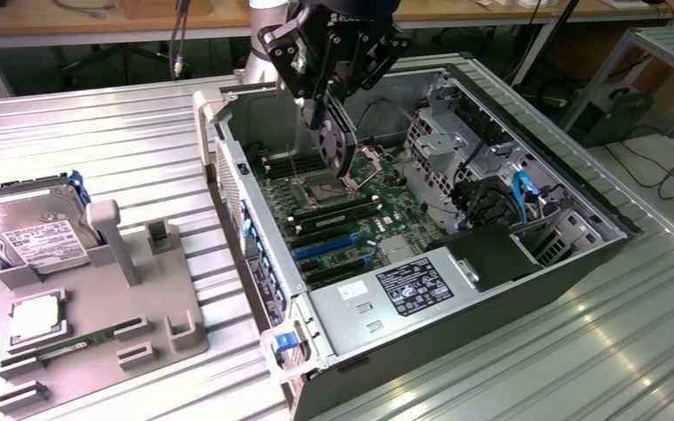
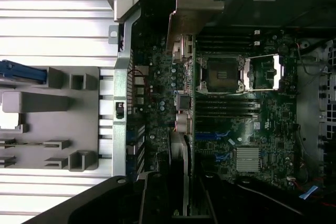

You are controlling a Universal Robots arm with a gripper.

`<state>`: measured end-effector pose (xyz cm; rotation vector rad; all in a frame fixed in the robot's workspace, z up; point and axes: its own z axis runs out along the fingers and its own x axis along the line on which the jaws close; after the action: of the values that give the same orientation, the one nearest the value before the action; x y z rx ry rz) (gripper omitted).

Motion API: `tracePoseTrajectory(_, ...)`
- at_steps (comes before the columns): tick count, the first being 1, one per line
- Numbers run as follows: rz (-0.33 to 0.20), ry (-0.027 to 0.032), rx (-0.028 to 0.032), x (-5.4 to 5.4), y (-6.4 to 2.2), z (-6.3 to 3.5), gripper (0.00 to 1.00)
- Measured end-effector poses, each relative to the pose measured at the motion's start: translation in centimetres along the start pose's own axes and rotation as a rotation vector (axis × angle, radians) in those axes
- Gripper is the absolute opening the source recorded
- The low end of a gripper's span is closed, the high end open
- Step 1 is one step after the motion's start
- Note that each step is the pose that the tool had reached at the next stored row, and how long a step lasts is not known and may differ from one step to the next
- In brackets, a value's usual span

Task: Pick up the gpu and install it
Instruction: 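Pick up the gpu and move the gpu toward the slot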

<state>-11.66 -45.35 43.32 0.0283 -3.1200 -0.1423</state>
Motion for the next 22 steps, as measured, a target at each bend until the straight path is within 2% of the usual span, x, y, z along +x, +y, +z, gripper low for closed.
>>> tracePoseTrajectory(22,0.0,0.0,0.0,-1.9,-0.04,0.09,0.27)
